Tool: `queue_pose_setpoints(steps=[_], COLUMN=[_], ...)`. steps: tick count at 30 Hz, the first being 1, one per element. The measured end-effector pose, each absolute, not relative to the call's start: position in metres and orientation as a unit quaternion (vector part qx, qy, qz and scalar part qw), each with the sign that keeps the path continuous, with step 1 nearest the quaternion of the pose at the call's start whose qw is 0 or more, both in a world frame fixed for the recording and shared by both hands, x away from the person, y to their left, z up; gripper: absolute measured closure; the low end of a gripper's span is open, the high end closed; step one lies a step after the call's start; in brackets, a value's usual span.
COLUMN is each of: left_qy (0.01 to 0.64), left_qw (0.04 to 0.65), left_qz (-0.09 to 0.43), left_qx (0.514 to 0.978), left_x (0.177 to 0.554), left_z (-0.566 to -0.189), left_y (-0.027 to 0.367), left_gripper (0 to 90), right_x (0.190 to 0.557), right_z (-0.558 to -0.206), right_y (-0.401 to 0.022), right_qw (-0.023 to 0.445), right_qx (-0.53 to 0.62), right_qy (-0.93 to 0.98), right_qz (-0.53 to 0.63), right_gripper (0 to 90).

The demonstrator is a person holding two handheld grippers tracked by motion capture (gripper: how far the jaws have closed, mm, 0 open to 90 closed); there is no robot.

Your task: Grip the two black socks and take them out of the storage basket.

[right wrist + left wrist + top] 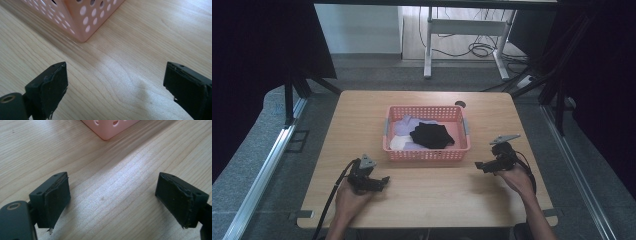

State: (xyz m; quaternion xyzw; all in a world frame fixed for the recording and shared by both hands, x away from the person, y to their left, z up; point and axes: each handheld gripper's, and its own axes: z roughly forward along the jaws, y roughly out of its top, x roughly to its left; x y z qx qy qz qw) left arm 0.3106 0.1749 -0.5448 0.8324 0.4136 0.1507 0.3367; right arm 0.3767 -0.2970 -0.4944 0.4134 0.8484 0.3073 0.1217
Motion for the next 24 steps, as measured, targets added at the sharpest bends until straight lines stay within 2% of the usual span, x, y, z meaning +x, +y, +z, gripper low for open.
queue_pose_setpoints(steps=[24], left_qy=[0.413], left_qw=[0.336], left_qz=[0.151], left_qx=[0.833], left_x=[0.311], left_z=[-0.545], left_y=[0.175], left_gripper=[12.2], right_x=[0.394], right_z=[-0.443], right_y=[-0.290], right_qw=[0.115], right_qx=[0.410], right_qy=[0.845], right_qz=[0.323], right_gripper=[14.0])
